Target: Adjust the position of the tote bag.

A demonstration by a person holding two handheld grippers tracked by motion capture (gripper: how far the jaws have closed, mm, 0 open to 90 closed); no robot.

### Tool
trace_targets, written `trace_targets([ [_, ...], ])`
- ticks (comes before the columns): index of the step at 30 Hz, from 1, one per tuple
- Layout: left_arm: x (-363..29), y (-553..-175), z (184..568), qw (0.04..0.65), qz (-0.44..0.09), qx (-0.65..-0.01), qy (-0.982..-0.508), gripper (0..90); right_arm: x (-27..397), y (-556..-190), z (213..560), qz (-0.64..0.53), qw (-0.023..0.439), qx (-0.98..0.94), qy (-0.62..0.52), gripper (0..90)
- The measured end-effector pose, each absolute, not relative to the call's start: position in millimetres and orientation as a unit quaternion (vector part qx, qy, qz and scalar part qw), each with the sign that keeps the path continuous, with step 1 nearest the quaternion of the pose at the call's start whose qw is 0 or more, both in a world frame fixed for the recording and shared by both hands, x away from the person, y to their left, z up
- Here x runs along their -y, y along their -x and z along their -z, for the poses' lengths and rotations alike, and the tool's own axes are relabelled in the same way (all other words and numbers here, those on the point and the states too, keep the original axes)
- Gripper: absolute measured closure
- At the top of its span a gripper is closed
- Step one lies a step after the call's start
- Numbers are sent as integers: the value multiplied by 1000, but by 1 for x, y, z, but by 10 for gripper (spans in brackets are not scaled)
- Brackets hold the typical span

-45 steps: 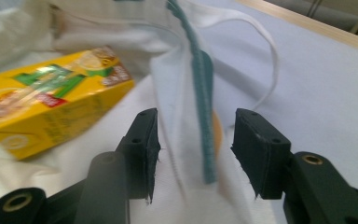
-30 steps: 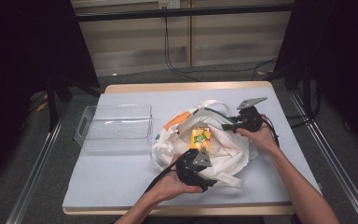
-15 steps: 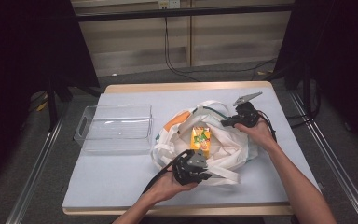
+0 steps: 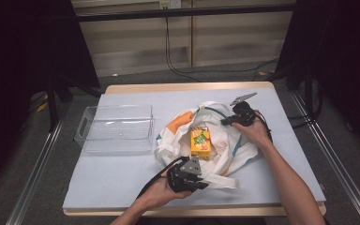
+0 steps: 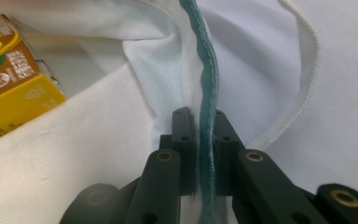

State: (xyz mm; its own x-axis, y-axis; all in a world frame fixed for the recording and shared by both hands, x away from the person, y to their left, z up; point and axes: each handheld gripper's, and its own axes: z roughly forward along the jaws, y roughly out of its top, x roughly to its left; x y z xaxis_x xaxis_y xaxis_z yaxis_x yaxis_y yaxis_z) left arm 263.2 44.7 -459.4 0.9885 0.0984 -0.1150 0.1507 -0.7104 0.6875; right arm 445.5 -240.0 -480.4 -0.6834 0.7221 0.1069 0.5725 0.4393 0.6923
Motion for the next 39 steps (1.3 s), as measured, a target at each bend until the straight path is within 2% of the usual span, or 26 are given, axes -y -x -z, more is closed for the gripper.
trace_targets([
  [8, -45, -264, 466, 363, 26, -79, -928, 838, 237, -444, 482, -353, 125, -849, -372, 843],
  [12, -49, -263, 468, 385, 16, -90, -918, 815, 239, -439, 483, -370, 132, -839, -376, 825],
  [15, -51, -266, 467, 391, 15, -102, -915, 730, 241, -437, 480, -374, 136, -837, -375, 781],
  [20, -52, -273, 468, 392, 12, -119, -912, 755, 240, -430, 475, -385, 136, -836, -366, 844],
  [30, -48, -283, 475, 401, 20, -139, -905, 731, 234, -425, 478, -390, 132, -839, -356, 851],
  [32, -49, -280, 473, 402, 23, -143, -904, 699, 235, -425, 477, -391, 132, -835, -362, 804],
  [34, -50, -277, 470, 404, 27, -141, -904, 630, 238, -425, 476, -400, 126, -830, -368, 758],
  [37, -55, -275, 464, 424, 25, -140, -894, 573, 243, -422, 472, -417, 129, -815, -380, 648],
  [39, -62, -274, 459, 440, 26, -148, -885, 501, 246, -418, 468, -422, 131, -812, -381, 612],
])
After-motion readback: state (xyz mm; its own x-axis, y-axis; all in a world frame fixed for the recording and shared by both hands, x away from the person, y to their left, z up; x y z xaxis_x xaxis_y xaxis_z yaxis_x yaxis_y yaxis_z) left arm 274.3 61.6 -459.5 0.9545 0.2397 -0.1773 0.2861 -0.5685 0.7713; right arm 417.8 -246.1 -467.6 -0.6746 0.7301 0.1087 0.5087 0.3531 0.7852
